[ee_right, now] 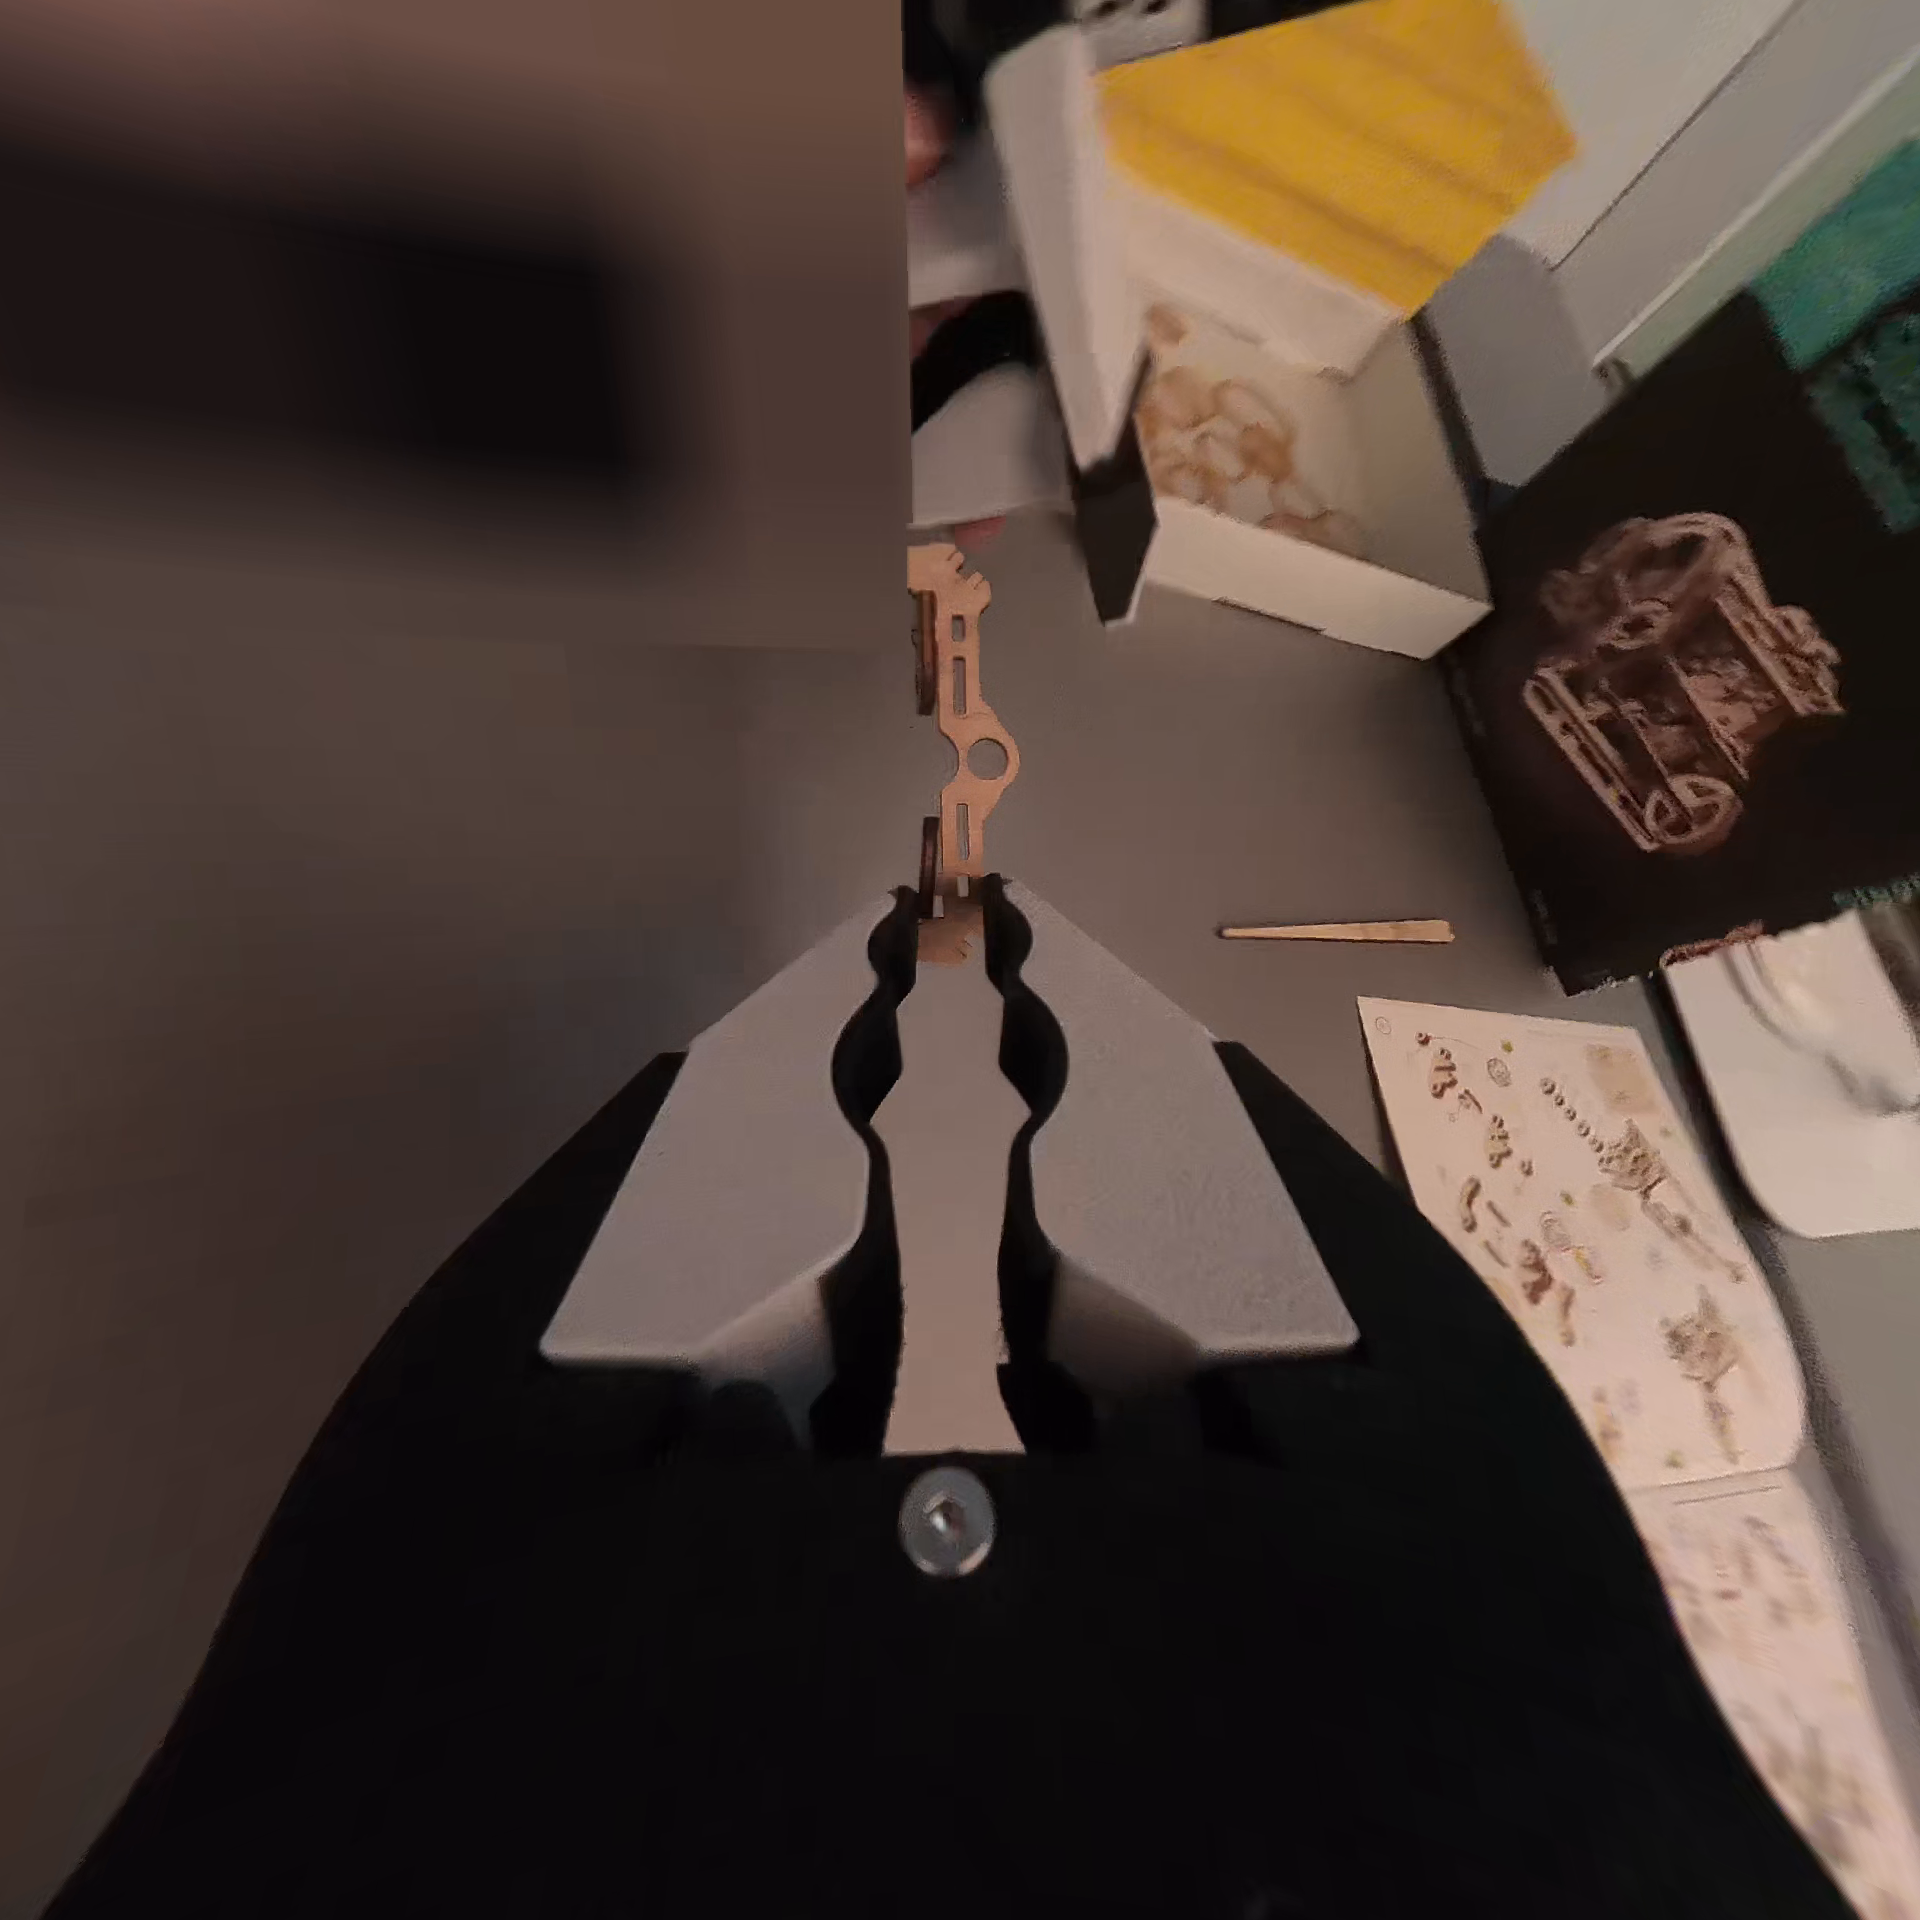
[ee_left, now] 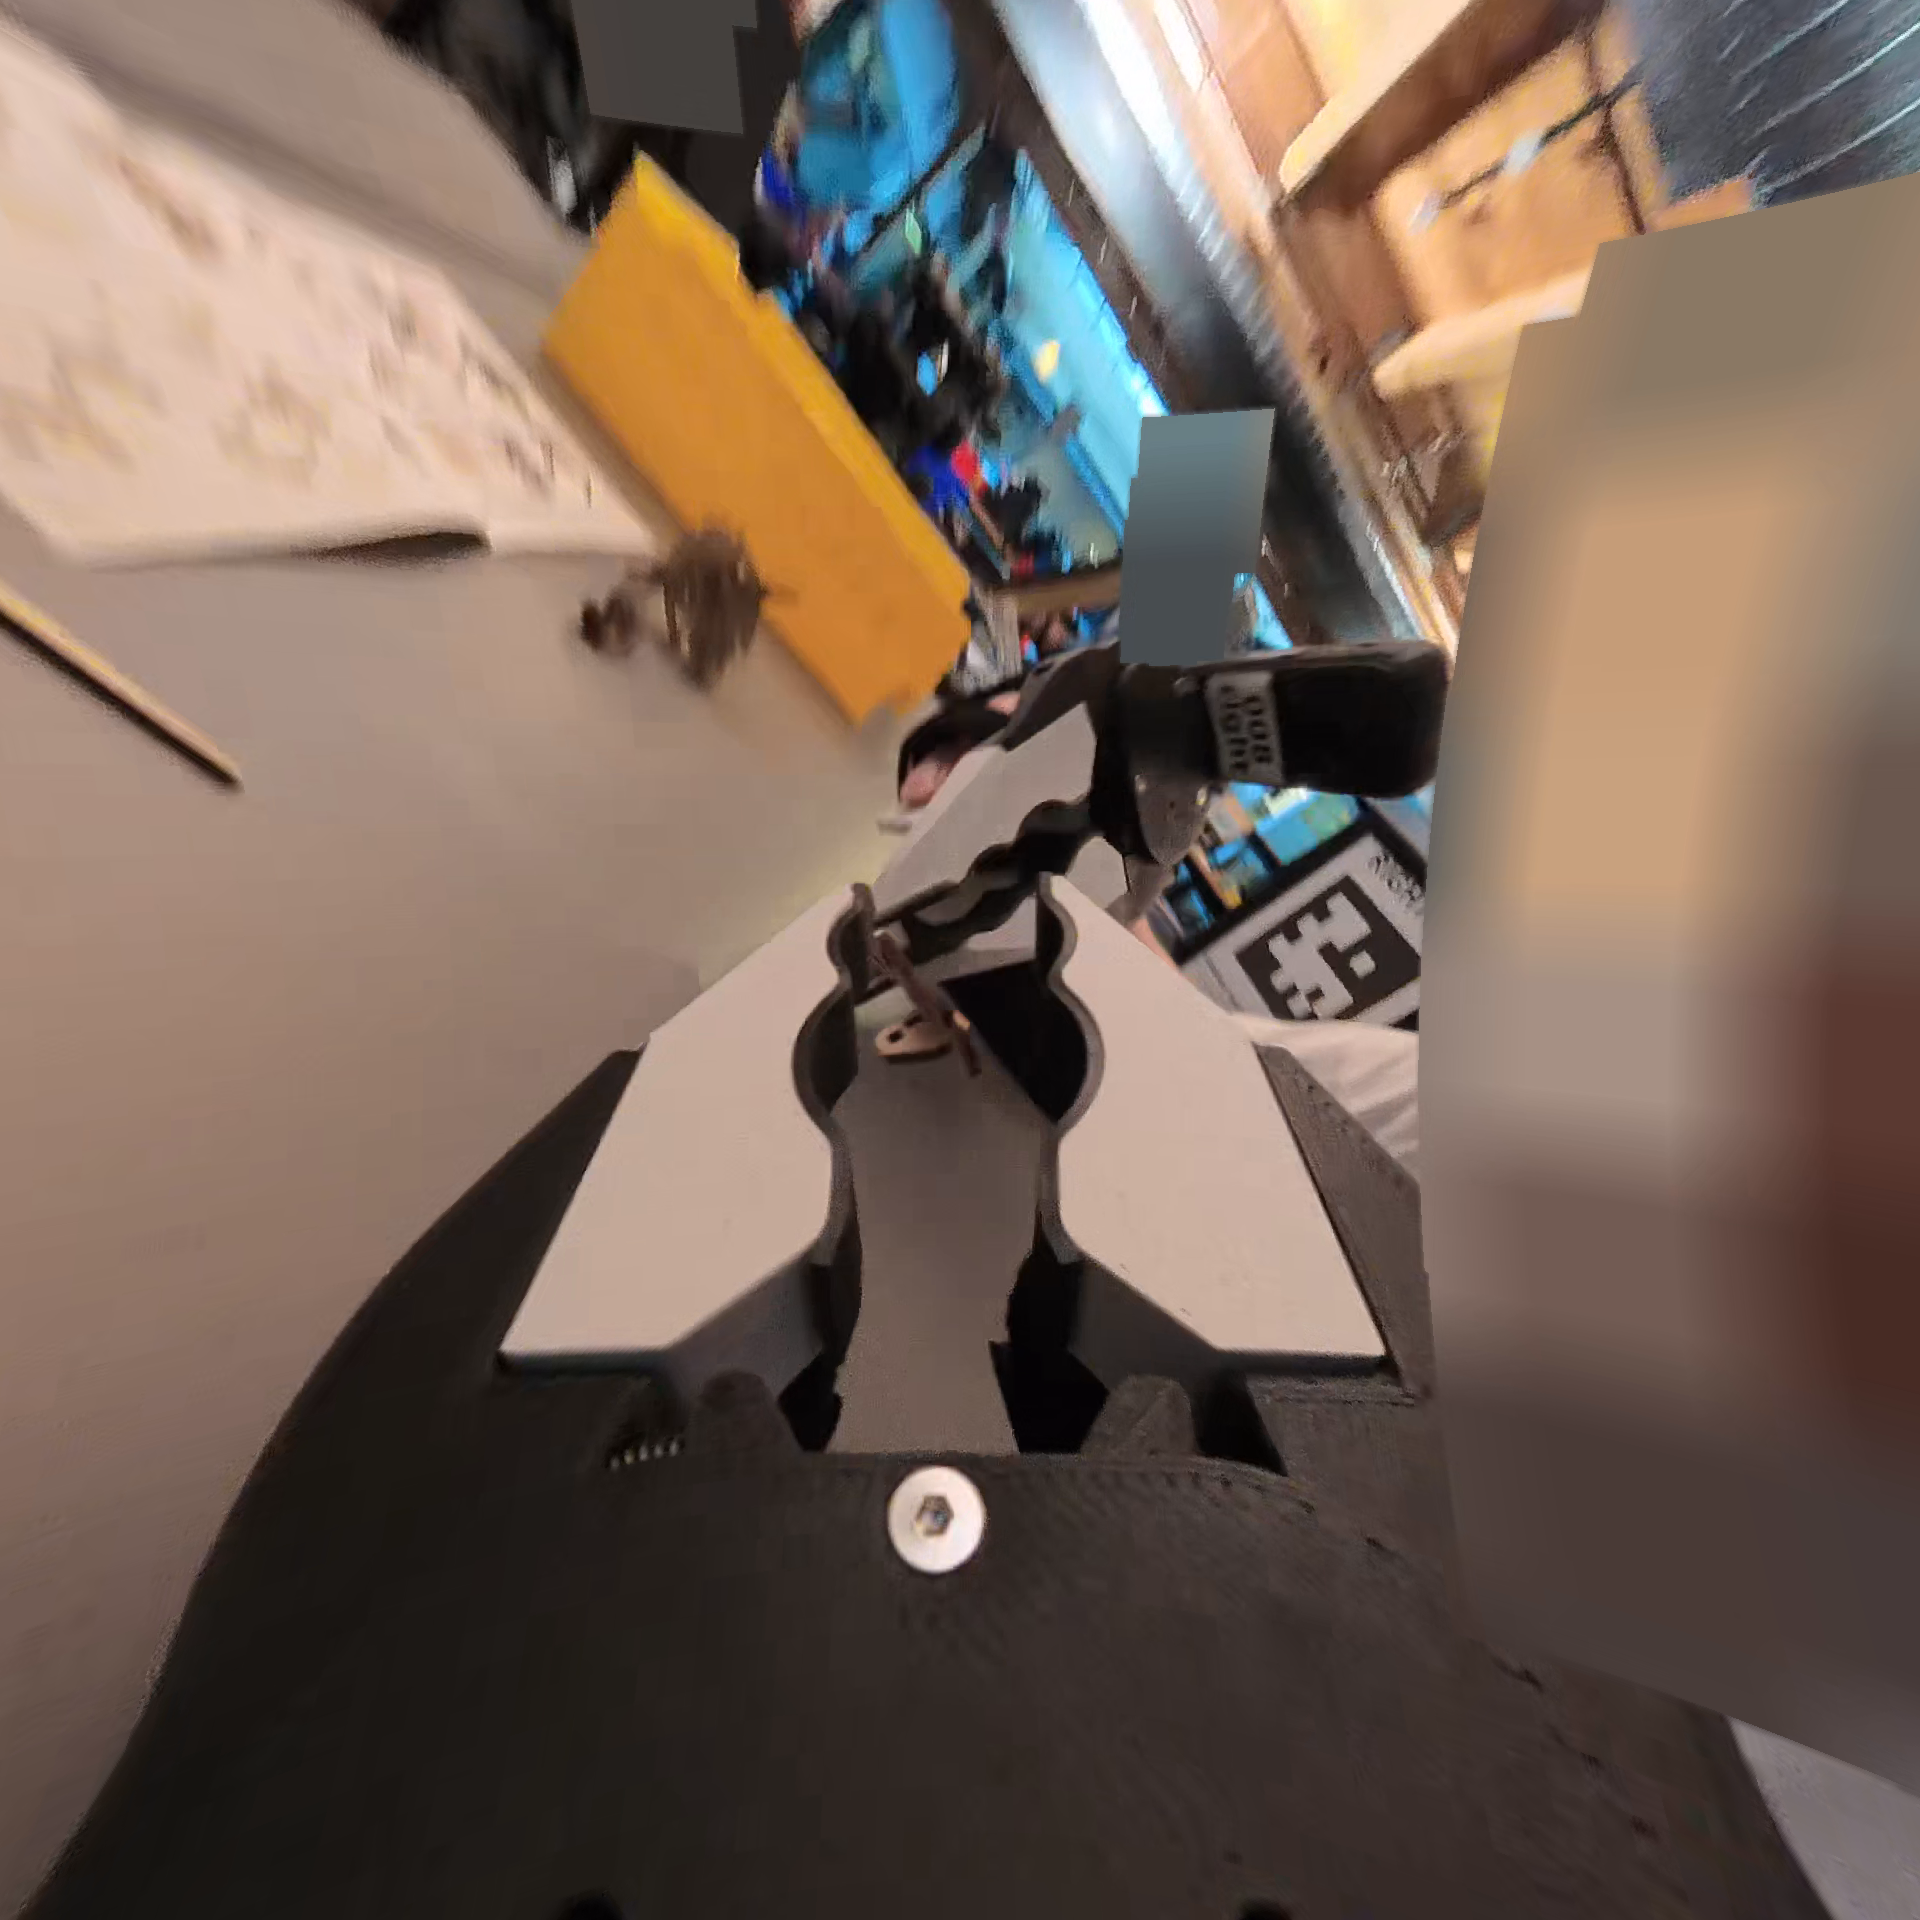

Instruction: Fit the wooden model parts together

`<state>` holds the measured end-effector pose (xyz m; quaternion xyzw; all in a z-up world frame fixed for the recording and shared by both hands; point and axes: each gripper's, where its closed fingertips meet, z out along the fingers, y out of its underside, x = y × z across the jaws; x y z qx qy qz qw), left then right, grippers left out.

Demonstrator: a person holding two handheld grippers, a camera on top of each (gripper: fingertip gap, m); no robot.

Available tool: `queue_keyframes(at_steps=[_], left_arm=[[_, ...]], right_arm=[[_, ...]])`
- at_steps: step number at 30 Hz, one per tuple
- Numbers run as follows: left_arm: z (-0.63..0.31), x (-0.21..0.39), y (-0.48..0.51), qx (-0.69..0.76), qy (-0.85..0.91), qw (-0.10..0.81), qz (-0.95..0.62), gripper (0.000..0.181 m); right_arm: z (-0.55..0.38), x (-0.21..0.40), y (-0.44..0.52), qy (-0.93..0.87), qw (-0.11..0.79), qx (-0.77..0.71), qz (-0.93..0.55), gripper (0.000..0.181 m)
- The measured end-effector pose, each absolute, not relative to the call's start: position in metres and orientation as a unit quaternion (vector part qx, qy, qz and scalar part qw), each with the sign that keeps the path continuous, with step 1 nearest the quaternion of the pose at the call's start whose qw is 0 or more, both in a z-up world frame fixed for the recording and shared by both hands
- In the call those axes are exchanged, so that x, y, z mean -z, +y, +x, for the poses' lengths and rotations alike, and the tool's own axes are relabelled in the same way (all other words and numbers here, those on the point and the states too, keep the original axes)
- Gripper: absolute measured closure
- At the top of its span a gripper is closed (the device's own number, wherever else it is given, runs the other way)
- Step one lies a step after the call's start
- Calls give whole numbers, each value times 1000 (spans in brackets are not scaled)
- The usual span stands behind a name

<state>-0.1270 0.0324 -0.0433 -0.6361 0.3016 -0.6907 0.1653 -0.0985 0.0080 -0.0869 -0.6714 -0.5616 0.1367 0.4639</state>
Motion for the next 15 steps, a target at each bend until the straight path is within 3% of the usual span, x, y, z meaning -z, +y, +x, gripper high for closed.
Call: queue_keyframes(at_steps=[3,7,12,15], left_arm=[[-131,27,41,697,298,231,-610,147],[-122,25,20,703,344,227,-580,131],[-123,5,0,736,365,231,-521,130],[-117,19,2,684,398,273,-547,124]], right_arm=[[-91,60,17,-490,507,-195,-682,169],[-93,44,12,-502,536,-175,-655,169],[-101,42,11,-483,537,-194,-664,169],[-103,39,12,-466,541,-210,-668,169]])
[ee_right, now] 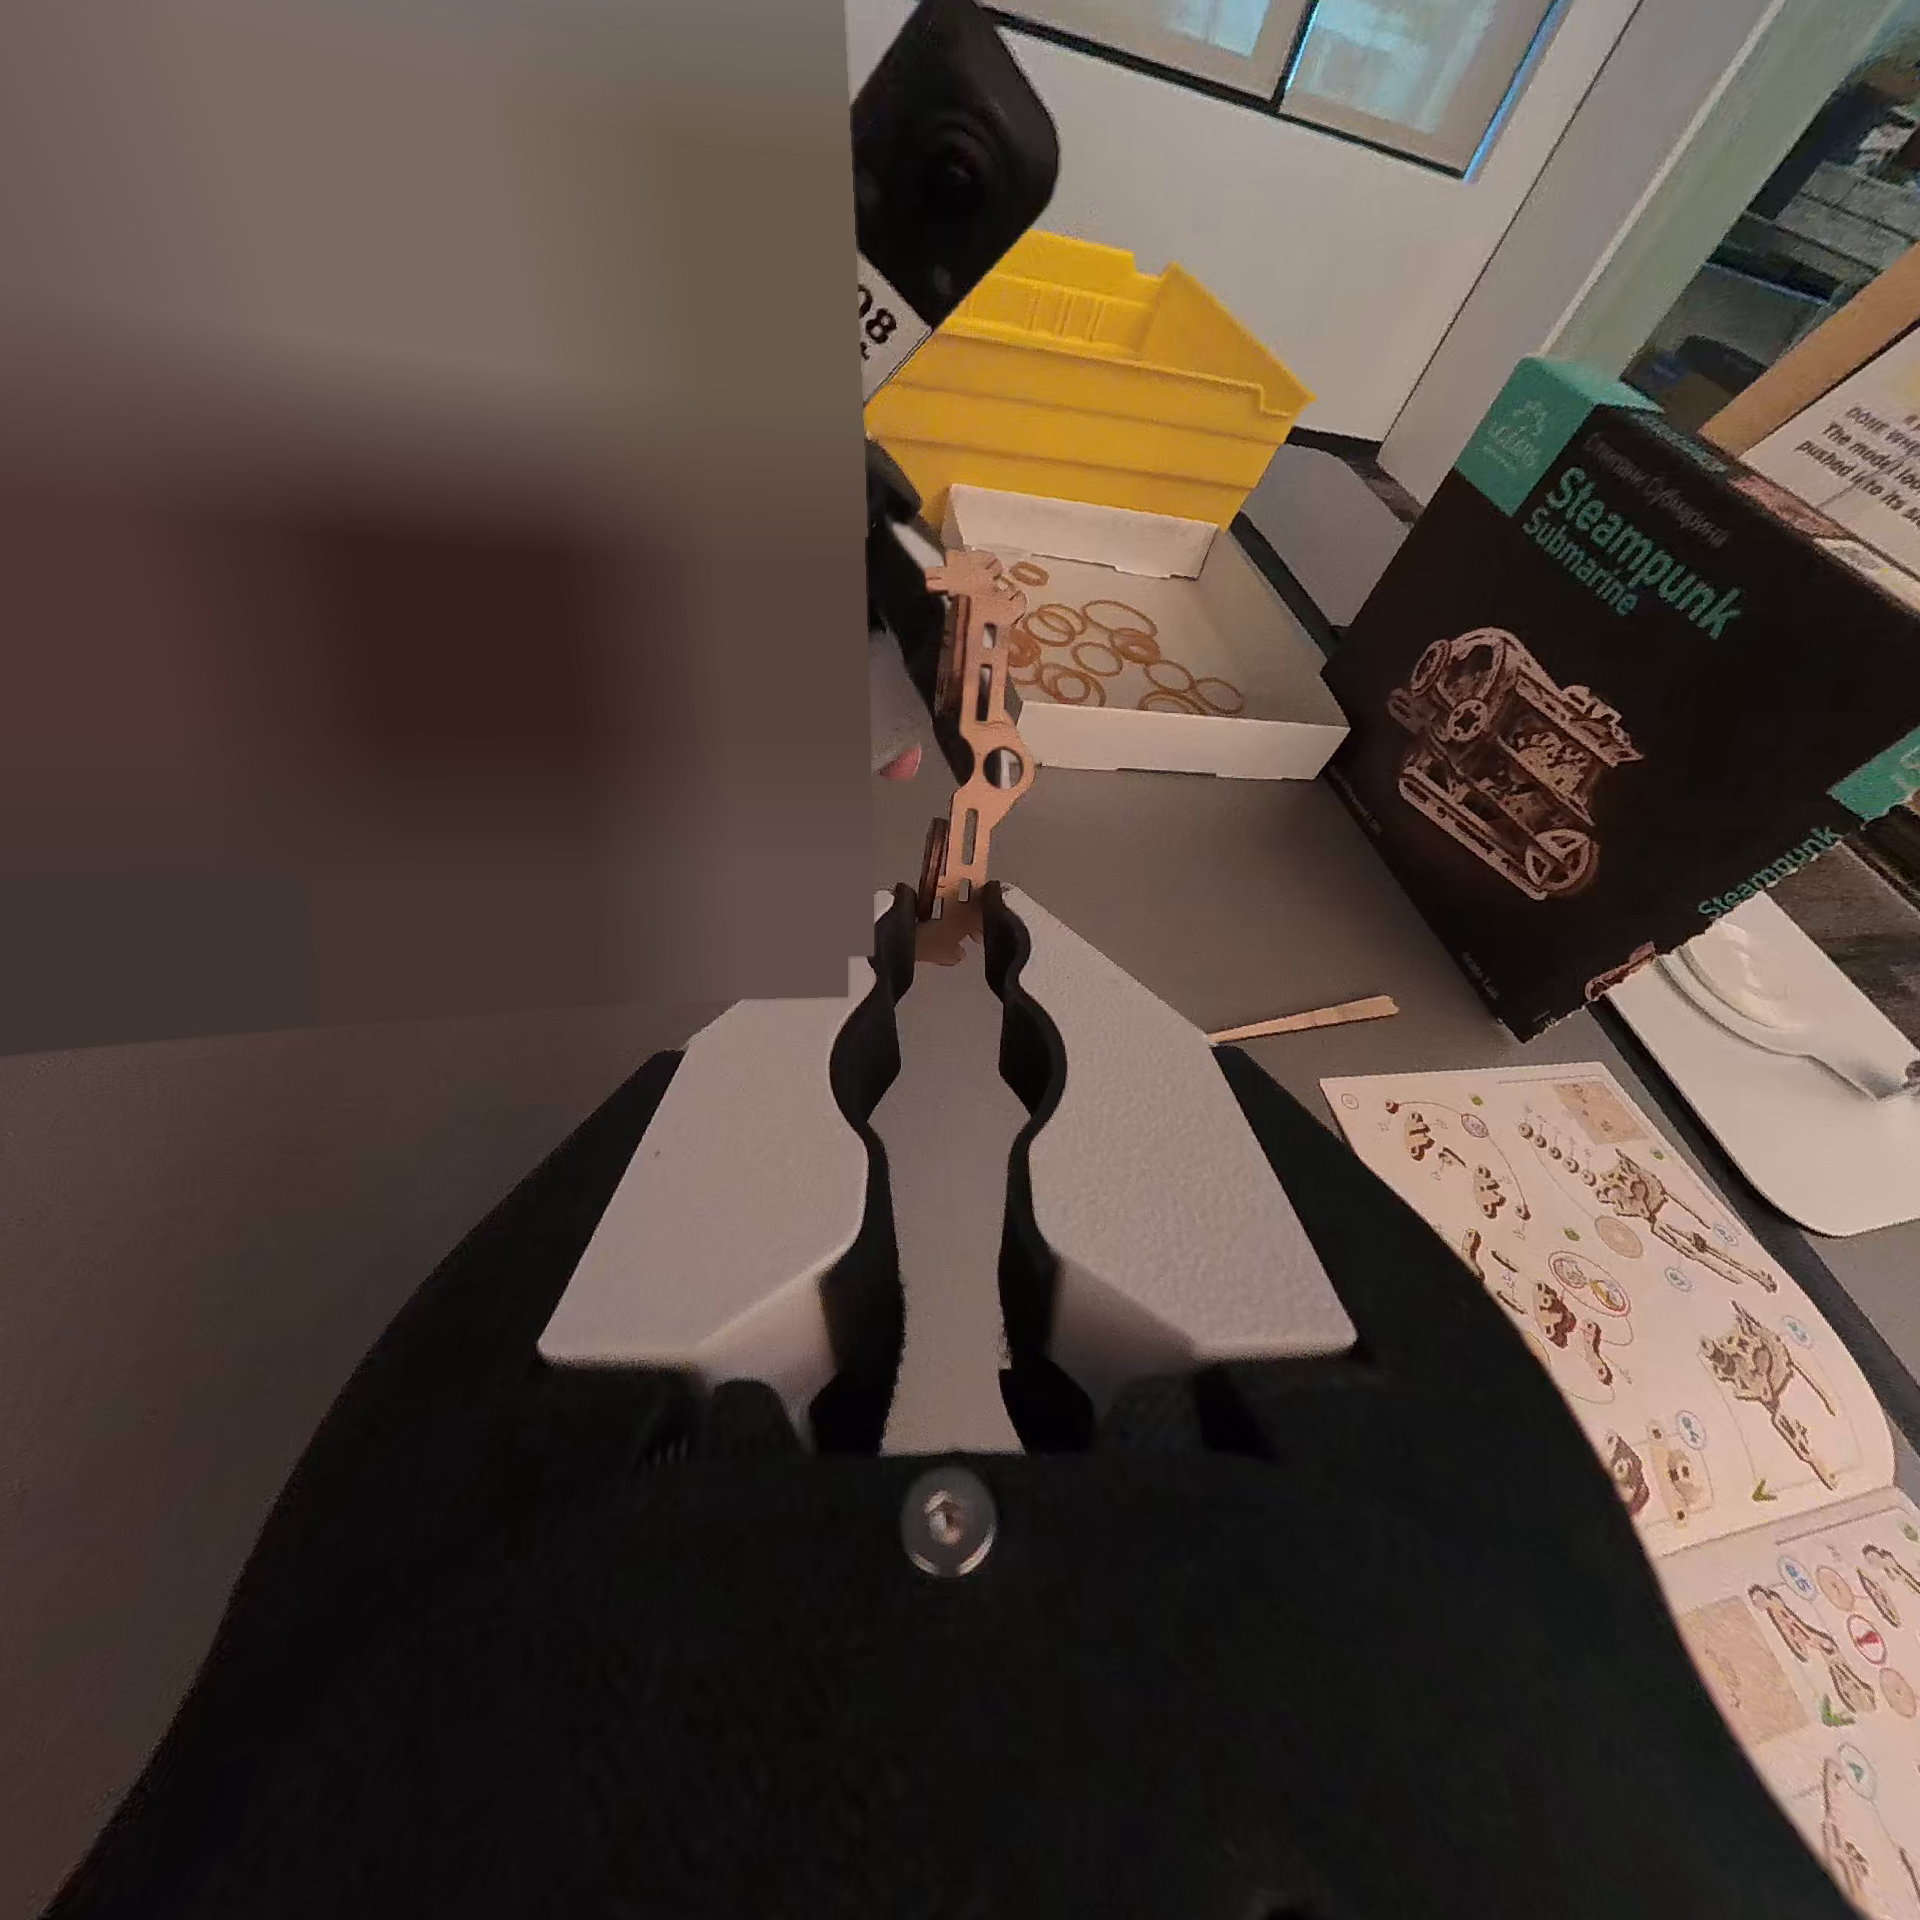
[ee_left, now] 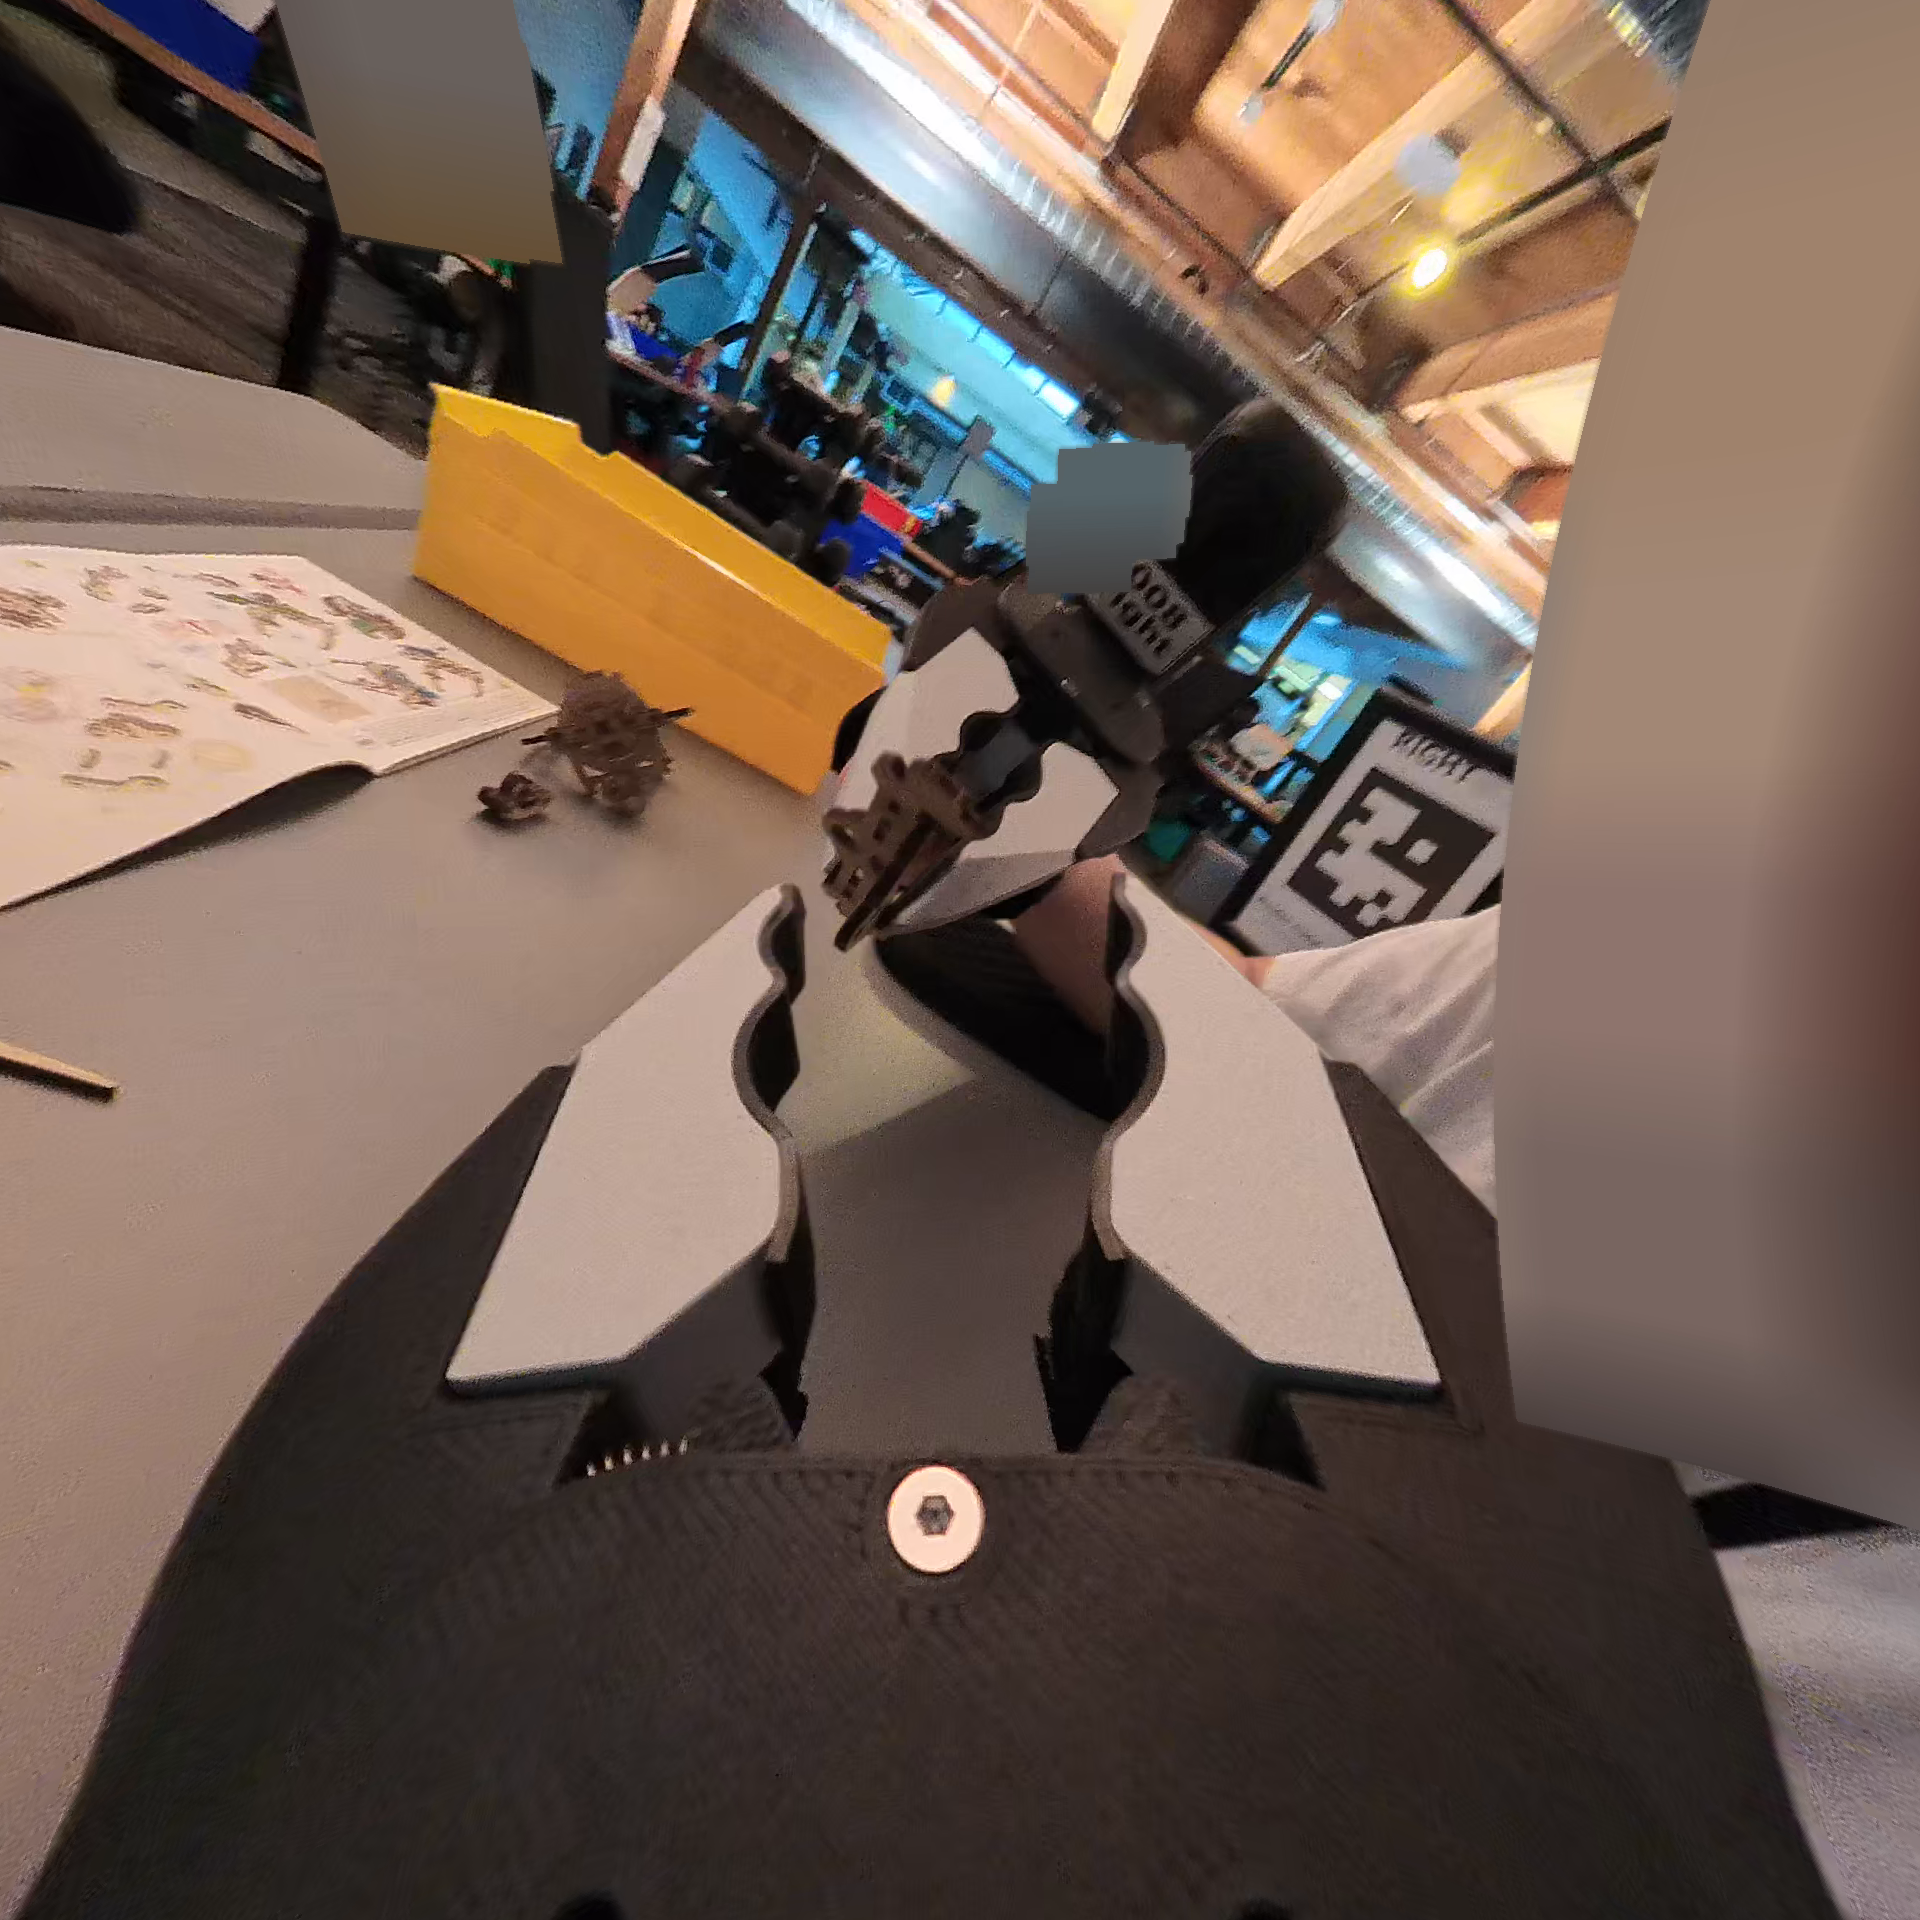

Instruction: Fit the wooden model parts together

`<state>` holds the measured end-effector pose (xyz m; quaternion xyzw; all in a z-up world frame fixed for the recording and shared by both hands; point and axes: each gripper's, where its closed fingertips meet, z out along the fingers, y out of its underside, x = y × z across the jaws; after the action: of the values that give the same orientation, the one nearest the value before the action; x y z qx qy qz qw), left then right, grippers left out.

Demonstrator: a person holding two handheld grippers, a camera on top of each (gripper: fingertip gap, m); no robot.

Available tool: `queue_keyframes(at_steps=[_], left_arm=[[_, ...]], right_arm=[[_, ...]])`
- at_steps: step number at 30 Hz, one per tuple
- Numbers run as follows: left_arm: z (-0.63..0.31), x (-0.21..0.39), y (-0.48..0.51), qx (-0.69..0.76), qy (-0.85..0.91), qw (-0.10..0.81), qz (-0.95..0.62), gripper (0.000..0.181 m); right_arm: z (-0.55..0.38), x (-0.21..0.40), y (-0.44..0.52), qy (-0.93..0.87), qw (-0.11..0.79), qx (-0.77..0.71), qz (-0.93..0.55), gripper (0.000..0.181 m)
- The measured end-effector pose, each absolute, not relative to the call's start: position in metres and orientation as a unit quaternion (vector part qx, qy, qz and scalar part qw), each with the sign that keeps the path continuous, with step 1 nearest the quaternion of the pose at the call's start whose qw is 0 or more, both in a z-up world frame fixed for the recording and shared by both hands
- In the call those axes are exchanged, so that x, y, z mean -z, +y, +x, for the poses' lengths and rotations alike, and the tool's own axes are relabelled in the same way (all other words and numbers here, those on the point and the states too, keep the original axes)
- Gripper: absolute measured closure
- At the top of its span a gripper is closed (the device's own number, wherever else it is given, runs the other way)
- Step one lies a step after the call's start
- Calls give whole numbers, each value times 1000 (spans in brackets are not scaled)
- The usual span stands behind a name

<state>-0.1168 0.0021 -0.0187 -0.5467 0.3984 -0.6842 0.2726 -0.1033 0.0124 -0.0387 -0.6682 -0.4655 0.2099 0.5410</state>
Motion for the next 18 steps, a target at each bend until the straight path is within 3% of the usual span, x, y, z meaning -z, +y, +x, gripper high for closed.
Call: queue_keyframes(at_steps=[4,7,12,18], left_arm=[[-110,16,10,680,361,304,-561,132],[-111,10,15,705,312,298,-563,153],[-107,27,20,679,308,291,-599,169],[-103,39,21,674,297,264,-623,169]], right_arm=[[-103,35,17,-471,563,-139,-665,169],[-104,38,20,-499,572,-40,-650,169],[-115,42,19,-519,578,9,-630,169],[-113,54,25,-525,556,44,-642,161]])
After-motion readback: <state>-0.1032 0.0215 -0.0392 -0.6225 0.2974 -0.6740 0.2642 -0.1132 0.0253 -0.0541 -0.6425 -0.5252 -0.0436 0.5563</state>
